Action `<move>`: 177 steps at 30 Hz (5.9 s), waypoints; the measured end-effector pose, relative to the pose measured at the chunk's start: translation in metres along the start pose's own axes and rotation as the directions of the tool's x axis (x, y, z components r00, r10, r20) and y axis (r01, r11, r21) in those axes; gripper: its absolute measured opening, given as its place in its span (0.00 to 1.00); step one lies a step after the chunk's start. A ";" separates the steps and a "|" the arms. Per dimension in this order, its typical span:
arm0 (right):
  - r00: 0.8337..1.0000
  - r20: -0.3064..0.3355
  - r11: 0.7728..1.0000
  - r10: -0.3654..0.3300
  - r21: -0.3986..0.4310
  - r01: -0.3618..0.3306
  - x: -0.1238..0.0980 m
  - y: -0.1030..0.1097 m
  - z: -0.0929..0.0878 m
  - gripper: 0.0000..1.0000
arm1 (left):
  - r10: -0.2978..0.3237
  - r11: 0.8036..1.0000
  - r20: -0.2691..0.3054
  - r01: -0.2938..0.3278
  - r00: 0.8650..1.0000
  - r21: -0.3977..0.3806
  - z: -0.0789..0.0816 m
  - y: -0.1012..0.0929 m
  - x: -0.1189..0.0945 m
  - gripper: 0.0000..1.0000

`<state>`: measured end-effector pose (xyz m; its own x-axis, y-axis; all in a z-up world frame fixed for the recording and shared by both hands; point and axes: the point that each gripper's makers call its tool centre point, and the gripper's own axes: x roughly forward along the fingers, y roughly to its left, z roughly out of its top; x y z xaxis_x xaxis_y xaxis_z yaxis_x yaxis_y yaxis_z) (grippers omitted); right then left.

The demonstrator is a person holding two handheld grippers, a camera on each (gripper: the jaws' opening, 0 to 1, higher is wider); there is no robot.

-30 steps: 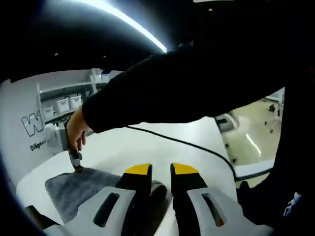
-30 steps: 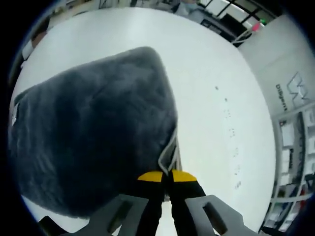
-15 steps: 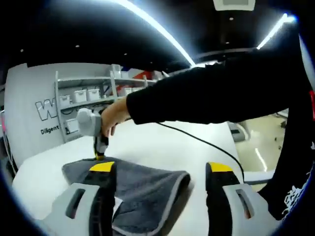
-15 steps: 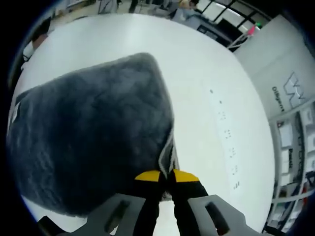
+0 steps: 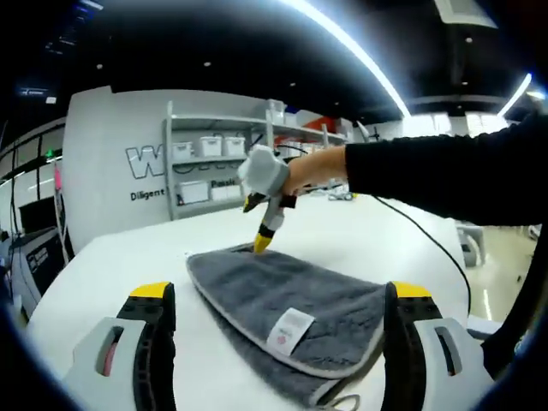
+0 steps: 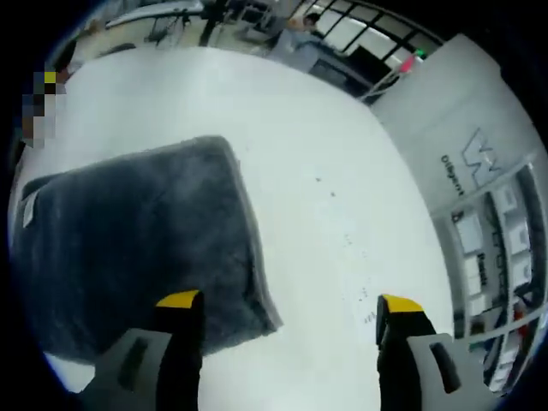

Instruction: Open the folded towel by lifting each exposed corner and separating the folded layers until the towel lies flat within the target outline without major curled edges

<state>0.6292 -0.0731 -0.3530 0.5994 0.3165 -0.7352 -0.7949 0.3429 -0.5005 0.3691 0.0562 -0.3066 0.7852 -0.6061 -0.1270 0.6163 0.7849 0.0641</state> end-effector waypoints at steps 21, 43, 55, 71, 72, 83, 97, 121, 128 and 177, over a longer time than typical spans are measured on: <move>0.867 0.226 0.852 -0.444 0.407 0.330 -0.152 0.066 -0.017 1.00 | 0.026 0.996 0.022 -0.024 0.999 -0.083 -0.001 0.027 -0.014 1.00; 0.691 0.302 0.692 -0.657 0.604 0.394 -0.270 0.182 -0.040 1.00 | -0.016 0.999 0.072 0.019 0.997 -0.030 0.028 0.038 -0.056 1.00; 0.689 0.305 0.682 -0.657 0.631 0.371 -0.268 0.216 -0.059 1.00 | 0.026 0.999 0.084 -0.024 0.996 -0.024 0.026 0.042 -0.087 1.00; 0.714 0.295 0.687 -0.635 0.638 0.348 -0.255 0.227 -0.071 1.00 | 0.042 0.998 0.070 -0.038 0.997 -0.056 0.019 0.050 -0.076 1.00; 0.707 0.303 0.687 -0.639 0.639 0.347 -0.257 0.227 -0.069 1.00 | 0.044 0.998 0.067 -0.041 0.997 -0.045 0.018 0.049 -0.076 1.00; 0.678 0.350 0.631 -0.646 0.744 0.218 -0.277 0.207 -0.085 1.00 | 0.049 0.998 0.035 -0.050 0.998 0.023 0.010 0.040 -0.086 1.00; 0.752 0.458 0.725 -0.474 0.687 0.039 -0.225 0.267 -0.042 0.99 | 0.020 1.000 -0.008 -0.020 1.000 -0.019 -0.008 0.044 -0.073 1.00; 0.732 0.636 0.428 -0.243 0.748 -0.508 -0.190 0.323 0.007 0.71 | 0.000 0.998 -0.025 -0.002 1.000 -0.062 -0.016 0.041 -0.074 0.99; 0.722 0.633 0.412 -0.278 0.758 -0.506 -0.181 0.305 0.013 0.69 | -0.002 0.998 -0.029 0.000 1.000 -0.070 -0.018 0.042 -0.074 0.99; 0.702 0.619 0.140 -0.351 0.776 -0.614 -0.134 0.273 0.032 0.27 | -0.098 0.991 -0.133 0.084 0.986 -0.102 0.037 0.123 0.039 0.96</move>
<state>0.3350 0.0061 -0.3761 0.7584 0.6493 -0.0574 -0.4067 0.5401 0.7368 0.4772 0.1243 -0.2672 0.7061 -0.6575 -0.2628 0.6709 0.7400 -0.0486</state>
